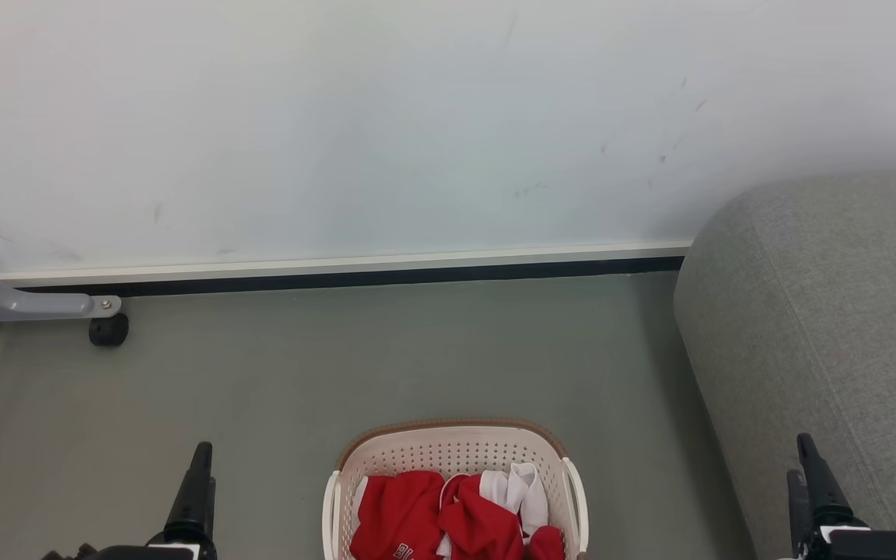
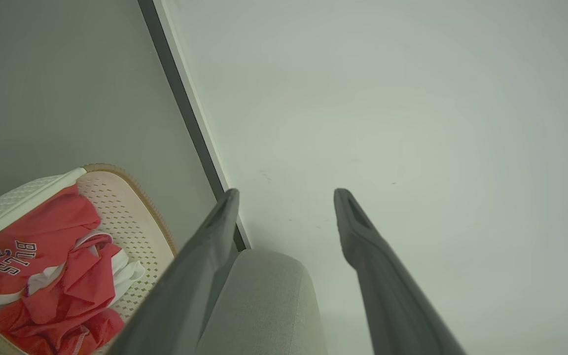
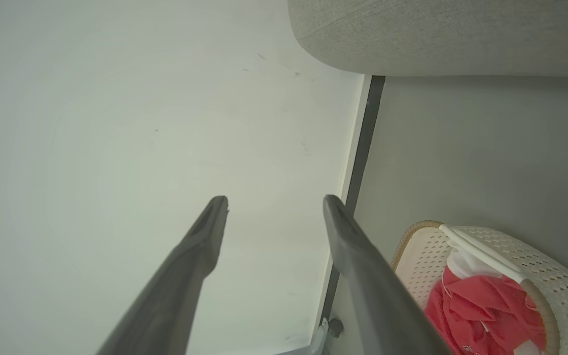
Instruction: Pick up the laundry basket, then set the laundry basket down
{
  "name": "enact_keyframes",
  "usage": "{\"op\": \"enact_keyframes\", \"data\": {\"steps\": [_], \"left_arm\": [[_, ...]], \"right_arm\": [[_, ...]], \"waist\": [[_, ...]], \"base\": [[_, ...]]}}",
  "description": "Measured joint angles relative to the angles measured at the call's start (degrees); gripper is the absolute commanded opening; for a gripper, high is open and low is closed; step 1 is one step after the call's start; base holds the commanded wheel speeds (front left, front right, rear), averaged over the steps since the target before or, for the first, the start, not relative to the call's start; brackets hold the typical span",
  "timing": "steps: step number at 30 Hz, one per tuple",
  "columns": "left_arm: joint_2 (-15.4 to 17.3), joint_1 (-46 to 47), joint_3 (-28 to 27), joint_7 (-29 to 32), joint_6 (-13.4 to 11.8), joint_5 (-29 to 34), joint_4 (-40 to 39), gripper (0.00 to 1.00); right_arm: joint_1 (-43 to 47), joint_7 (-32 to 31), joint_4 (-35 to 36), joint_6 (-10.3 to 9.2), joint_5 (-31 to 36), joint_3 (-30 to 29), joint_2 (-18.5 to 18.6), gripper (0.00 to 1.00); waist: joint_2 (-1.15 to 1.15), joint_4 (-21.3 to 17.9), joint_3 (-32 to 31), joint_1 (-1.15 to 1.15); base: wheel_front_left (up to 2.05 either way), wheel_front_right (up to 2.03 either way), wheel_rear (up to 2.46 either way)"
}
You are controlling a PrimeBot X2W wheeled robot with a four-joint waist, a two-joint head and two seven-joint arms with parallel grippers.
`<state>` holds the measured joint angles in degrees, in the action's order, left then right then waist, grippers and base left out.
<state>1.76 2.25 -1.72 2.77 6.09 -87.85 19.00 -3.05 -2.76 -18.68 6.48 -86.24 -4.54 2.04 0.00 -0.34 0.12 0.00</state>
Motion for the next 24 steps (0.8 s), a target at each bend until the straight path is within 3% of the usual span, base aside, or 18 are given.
{"op": "enact_keyframes", "data": {"steps": [24], "left_arm": [[0.59,1.15,5.01,-4.99,-4.3,17.77,-1.57,1.0]], "right_arm": [[-1.08,5.04,1.87,-4.99,19.11,7.15,3.35,1.0]], "waist": [[0.0,-0.46,0.69,0.0]], "base": [[0.0,0.0,0.0]]}}
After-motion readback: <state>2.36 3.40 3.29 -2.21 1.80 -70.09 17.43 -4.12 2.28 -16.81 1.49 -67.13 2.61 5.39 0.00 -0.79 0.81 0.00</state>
